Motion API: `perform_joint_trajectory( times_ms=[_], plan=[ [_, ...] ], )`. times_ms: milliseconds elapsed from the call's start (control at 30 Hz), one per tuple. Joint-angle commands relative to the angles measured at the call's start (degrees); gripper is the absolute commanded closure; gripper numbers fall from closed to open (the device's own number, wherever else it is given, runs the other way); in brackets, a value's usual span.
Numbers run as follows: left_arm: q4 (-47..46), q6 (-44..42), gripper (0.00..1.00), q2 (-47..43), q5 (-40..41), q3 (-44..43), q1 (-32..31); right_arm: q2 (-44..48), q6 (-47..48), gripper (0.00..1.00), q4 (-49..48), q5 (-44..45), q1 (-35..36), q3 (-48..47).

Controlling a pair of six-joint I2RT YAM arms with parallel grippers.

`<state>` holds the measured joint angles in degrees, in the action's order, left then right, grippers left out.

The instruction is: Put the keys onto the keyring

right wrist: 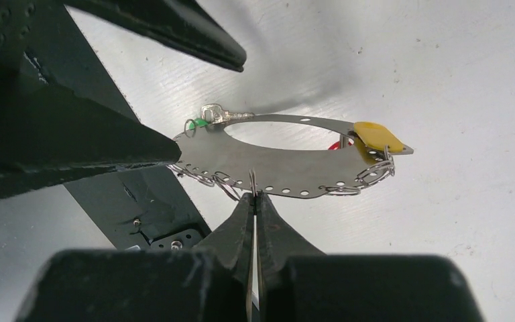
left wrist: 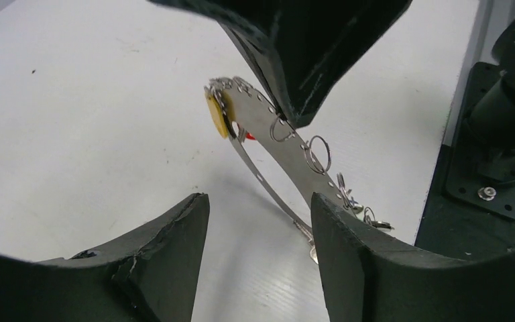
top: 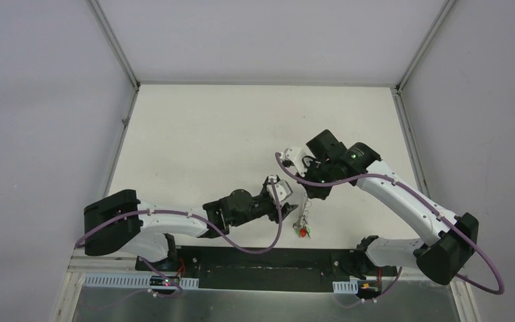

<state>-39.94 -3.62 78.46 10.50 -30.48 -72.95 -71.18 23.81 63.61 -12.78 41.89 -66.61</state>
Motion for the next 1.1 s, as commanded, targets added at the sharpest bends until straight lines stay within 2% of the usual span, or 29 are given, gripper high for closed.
perform_joint_trajectory(
  times_ms=[0, 167, 433, 500, 567, 800, 933, 1067],
  plan=[
    [-0.47, -0.28, 0.42, -4.07, -14.44, -0.11, 4.4, 1.43, 2.11, 1.0, 0.67, -1.29, 0.39, -0.2],
    [-6.49, 1.42, 0.47, -3.67, -23.88, 0.83, 7.98, -0.15, 1.85, 1.0, 1.28, -1.22, 0.38, 0.07],
    [-21.48, 3.13, 0.53, 5.82, -31.71, 0.95, 8.87, 2.62, 1.72, 1.0, -2.49, -4.25, 0.36, 2.35],
    [-24.64, 3.25, 0.58, 8.05, -31.52, 0.97, 8.83, 3.48, 1.76, 1.0, -3.18, -4.97, 0.41, 2.86],
    [-26.52, 3.07, 0.67, 9.67, -30.88, 0.66, 8.85, 4.02, 1.84, 1.0, -3.44, -5.3, 0.39, 3.19],
    [-25.32, 2.04, 0.68, 9.54, -25.6, 0.42, 8.88, 4.29, 2.09, 1.0, -3.39, -5.19, 0.39, 3.57],
    [-22.16, 1.07, 0.68, 9.27, -26.79, -0.74, 8.88, 4.37, 2.11, 1.0, -3.47, -5.67, 0.38, 3.51],
    [-22.02, 0.95, 0.81, 10.36, -28.07, -1.55, 8.83, 4.51, 2.18, 1.0, -3.56, -5.94, 0.39, 3.42]
  ],
)
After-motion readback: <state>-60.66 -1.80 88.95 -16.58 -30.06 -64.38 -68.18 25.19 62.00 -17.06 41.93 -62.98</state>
